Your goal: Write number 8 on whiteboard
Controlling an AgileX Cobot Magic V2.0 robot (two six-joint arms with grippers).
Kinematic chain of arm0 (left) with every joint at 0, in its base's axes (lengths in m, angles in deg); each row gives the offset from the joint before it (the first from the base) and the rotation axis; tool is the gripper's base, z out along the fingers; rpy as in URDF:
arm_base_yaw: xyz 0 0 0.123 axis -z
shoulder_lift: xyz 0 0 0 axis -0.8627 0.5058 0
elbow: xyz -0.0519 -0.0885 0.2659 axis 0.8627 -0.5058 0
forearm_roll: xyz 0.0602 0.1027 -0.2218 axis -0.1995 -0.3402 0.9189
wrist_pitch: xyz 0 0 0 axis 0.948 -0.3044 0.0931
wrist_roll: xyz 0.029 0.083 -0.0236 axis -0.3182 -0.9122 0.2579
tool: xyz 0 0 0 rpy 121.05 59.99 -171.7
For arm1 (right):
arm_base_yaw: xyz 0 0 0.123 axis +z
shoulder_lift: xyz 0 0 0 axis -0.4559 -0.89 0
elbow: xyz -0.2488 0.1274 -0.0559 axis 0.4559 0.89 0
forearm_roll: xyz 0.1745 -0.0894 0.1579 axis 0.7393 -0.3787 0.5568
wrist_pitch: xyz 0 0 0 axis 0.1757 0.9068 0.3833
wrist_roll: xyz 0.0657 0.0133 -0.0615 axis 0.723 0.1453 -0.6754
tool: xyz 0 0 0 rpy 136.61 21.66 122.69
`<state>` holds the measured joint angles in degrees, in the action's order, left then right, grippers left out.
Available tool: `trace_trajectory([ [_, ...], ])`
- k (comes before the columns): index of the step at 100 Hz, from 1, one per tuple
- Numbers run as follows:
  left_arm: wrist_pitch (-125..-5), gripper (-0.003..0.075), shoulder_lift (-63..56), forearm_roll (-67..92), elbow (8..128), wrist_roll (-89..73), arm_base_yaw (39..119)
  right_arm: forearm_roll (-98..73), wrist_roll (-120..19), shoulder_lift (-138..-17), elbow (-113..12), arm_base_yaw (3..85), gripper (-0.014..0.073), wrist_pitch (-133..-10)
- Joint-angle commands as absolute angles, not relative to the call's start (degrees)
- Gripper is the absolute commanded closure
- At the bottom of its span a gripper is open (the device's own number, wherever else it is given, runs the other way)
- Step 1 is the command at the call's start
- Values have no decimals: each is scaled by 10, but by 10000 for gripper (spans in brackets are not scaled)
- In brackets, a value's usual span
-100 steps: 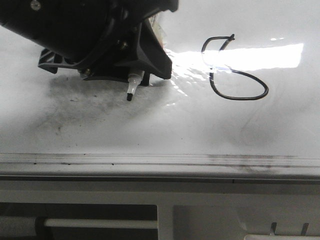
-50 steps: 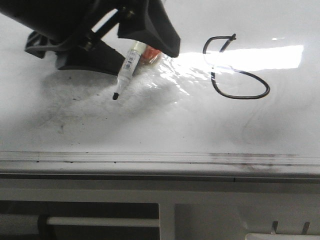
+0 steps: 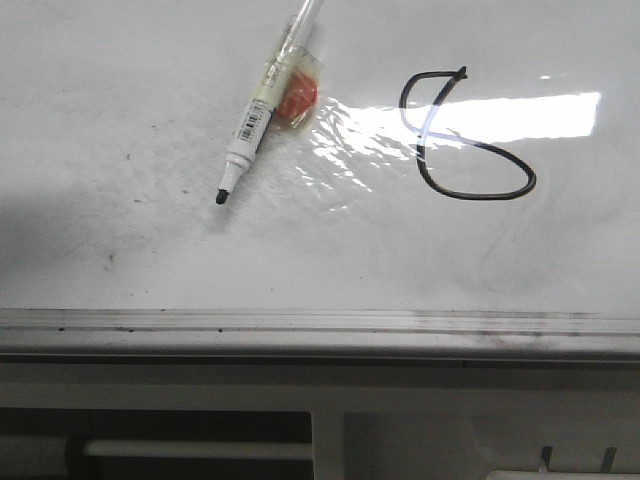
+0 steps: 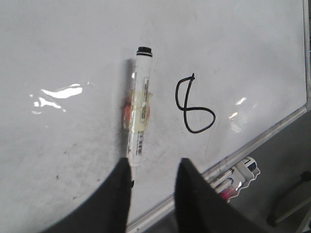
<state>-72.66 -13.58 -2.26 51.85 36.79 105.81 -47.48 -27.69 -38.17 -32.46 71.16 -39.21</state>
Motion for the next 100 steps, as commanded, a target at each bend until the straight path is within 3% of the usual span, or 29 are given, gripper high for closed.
trace_trajectory([
  [1,-695,737,-181,-28,501,372,1058,-508,-272,-336,-286,709,643,-457],
  [27,-701,741,-230,-21,450,372,1058,-504,-272,-244,-232,709,643,-459],
  [83,-699,741,-222,-24,427,372,1058,-504,-272,-244,-232,709,643,-455],
  [100,-589,741,-261,-153,367,367,1033,-504,-272,-244,-232,709,643,-455],
])
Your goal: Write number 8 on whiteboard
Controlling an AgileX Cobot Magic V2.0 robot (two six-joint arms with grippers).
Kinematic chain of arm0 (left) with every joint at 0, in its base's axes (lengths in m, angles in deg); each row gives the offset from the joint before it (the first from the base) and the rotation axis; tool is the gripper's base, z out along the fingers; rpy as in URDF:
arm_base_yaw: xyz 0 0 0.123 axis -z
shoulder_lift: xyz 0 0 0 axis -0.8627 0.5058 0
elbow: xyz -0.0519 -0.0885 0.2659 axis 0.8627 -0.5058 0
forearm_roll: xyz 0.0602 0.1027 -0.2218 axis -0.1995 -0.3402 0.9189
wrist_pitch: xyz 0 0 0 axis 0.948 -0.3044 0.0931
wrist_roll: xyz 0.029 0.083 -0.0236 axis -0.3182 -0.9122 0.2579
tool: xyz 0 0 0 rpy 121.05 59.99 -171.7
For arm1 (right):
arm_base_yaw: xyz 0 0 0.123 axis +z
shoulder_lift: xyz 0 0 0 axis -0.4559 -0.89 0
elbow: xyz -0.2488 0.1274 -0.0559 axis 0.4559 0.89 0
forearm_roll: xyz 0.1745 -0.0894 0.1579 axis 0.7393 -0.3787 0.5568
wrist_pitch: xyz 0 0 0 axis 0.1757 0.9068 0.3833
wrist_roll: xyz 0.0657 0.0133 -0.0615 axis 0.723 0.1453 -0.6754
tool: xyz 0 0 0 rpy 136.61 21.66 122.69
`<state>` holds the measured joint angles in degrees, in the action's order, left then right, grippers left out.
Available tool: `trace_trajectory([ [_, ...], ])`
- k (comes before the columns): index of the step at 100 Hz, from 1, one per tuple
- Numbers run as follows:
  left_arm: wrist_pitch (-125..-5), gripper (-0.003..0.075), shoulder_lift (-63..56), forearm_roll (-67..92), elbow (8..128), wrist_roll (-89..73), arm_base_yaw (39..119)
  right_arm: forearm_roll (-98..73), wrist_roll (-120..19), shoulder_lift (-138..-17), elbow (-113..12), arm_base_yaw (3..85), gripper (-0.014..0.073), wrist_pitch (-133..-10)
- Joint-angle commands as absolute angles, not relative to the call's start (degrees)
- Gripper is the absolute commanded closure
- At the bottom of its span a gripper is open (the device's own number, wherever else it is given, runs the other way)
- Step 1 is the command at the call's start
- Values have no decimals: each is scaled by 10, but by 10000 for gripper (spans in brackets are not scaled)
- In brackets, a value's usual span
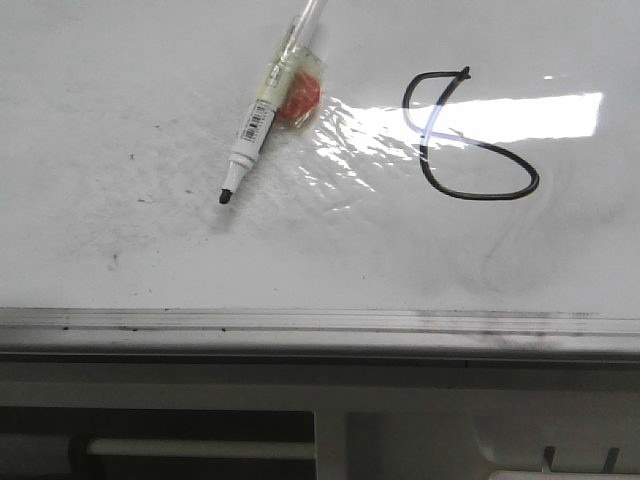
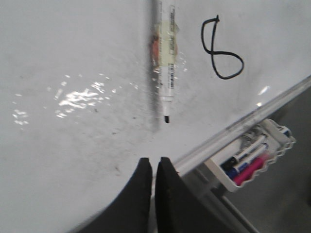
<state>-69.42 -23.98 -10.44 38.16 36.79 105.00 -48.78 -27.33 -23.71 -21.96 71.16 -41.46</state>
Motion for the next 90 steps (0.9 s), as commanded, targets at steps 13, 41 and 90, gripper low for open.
trace_trajectory([
  [13,-441,741,-315,-150,272,353,959,-504,-272,-244,-232,709,643,-455],
  [41,-362,741,-477,-150,119,353,811,-504,-272,-244,-232,709,643,-455],
  [90,-675,741,-604,-130,88,353,751,-504,-272,-244,-232,709,643,-455],
])
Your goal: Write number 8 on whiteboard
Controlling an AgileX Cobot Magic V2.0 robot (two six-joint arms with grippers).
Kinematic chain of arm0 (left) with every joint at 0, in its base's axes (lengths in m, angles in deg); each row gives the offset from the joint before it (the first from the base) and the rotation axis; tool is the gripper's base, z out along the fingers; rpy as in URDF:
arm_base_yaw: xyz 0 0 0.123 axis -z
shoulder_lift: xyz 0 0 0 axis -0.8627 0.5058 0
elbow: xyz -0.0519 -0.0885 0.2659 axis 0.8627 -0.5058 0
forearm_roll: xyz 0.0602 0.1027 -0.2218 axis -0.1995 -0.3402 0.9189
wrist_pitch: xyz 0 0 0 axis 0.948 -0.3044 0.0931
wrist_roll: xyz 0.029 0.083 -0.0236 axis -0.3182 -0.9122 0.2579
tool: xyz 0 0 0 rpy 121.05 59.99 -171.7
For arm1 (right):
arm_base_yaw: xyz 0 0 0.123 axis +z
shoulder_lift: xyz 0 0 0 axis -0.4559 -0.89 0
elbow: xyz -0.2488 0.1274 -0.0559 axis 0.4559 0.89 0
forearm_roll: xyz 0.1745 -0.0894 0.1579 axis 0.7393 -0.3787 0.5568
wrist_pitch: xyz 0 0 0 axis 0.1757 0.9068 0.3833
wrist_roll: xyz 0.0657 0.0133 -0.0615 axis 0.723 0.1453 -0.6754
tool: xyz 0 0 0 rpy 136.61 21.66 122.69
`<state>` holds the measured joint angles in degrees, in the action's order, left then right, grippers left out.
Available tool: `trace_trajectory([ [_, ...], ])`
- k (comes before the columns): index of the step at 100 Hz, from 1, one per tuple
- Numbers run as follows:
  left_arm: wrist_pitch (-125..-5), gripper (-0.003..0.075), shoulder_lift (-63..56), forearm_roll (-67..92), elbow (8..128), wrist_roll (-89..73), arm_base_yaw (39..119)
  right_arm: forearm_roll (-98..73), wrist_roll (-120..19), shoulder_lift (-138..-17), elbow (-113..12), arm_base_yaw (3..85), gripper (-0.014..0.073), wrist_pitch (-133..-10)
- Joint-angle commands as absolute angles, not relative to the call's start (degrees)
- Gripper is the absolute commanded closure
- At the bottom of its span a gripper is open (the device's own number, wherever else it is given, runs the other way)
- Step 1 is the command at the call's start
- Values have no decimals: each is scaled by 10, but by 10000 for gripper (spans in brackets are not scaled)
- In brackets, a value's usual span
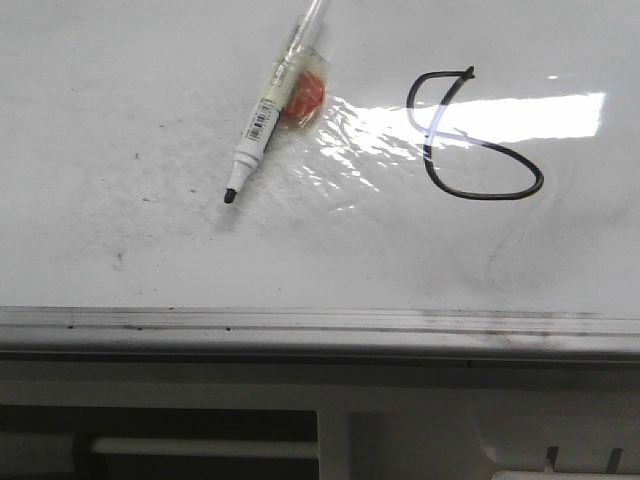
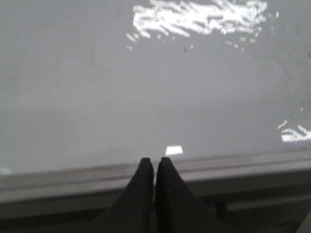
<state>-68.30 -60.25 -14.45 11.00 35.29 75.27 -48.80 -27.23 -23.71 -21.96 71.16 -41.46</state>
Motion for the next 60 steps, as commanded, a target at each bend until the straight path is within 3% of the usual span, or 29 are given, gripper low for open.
trace_trajectory([
  [1,-676,741,-605,-130,88,353,751,-504,-272,-244,-232,709,643,-455],
  [60,-682,741,-629,-121,88,353,751,-504,-272,-244,-232,709,643,-456],
])
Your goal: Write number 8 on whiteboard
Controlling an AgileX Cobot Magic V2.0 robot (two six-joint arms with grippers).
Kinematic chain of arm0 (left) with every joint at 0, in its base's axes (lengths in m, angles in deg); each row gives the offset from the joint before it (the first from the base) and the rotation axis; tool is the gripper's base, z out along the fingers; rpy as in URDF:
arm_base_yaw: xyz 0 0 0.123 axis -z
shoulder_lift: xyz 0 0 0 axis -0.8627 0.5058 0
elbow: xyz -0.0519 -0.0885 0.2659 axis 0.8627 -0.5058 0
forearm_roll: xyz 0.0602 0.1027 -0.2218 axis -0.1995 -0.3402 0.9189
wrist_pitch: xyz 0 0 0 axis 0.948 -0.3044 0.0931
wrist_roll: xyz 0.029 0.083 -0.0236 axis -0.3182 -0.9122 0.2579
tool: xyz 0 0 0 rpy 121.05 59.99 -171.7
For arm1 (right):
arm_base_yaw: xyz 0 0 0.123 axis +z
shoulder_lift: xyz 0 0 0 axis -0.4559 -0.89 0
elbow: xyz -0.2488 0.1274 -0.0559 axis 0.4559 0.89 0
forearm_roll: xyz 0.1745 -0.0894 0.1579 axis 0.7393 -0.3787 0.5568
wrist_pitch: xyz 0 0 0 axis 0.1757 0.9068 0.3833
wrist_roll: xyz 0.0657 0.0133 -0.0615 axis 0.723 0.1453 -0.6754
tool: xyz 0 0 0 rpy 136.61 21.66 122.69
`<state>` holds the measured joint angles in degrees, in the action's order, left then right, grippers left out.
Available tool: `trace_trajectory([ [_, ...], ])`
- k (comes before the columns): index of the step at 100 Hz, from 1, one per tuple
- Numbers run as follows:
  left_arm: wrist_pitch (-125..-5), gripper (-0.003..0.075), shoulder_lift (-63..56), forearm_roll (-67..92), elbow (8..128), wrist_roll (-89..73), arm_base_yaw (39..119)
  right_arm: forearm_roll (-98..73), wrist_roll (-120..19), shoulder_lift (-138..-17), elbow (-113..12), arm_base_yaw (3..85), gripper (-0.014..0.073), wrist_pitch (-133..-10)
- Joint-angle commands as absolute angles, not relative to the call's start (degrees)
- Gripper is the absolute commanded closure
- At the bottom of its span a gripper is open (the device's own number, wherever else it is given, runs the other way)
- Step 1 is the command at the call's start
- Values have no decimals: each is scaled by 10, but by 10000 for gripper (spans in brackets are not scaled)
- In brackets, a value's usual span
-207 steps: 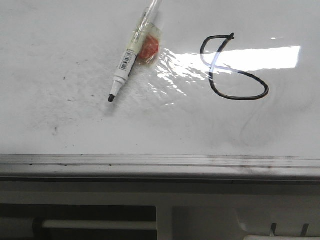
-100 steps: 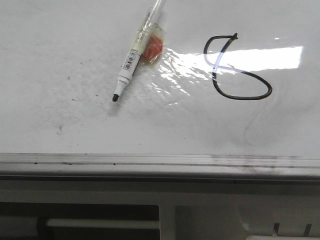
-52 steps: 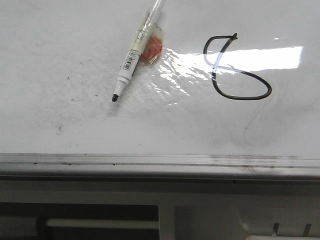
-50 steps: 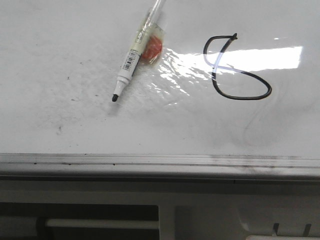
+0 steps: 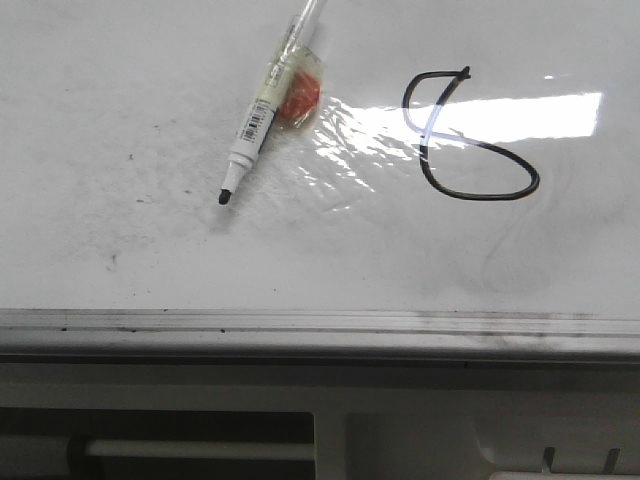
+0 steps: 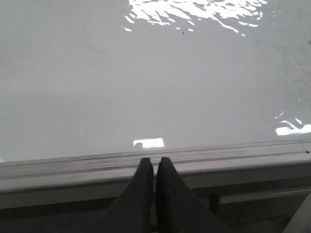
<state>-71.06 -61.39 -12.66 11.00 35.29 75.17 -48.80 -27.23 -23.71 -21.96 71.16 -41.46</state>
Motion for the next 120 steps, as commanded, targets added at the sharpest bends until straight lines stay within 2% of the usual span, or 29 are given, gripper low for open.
trace_trajectory([
  [1,-682,741,-629,-121,88,353,751,-504,-272,-244,-232,709,643,-456],
  [33,-682,741,-629,-121,88,353,751,-504,-272,-244,-229,709,643,-456],
  [49,-682,741,-629,-121,88,353,751,-506,-271,-244,-184,691,643,-486],
  [60,-682,741,-629,-121,88,353,751,-464,-266,-247,-121,615,643,-571],
  [77,-682,741,-629,-121,88,353,751,-369,-266,-247,13,451,643,-790],
  [86,-682,741,-629,-121,88,353,751,-342,-266,-247,75,379,643,-849],
  [95,-682,741,-629,-121,88,353,751,-337,-266,-247,113,324,643,-859],
  [120,-682,741,-629,-121,88,353,751,-340,-266,-213,111,227,643,-718],
])
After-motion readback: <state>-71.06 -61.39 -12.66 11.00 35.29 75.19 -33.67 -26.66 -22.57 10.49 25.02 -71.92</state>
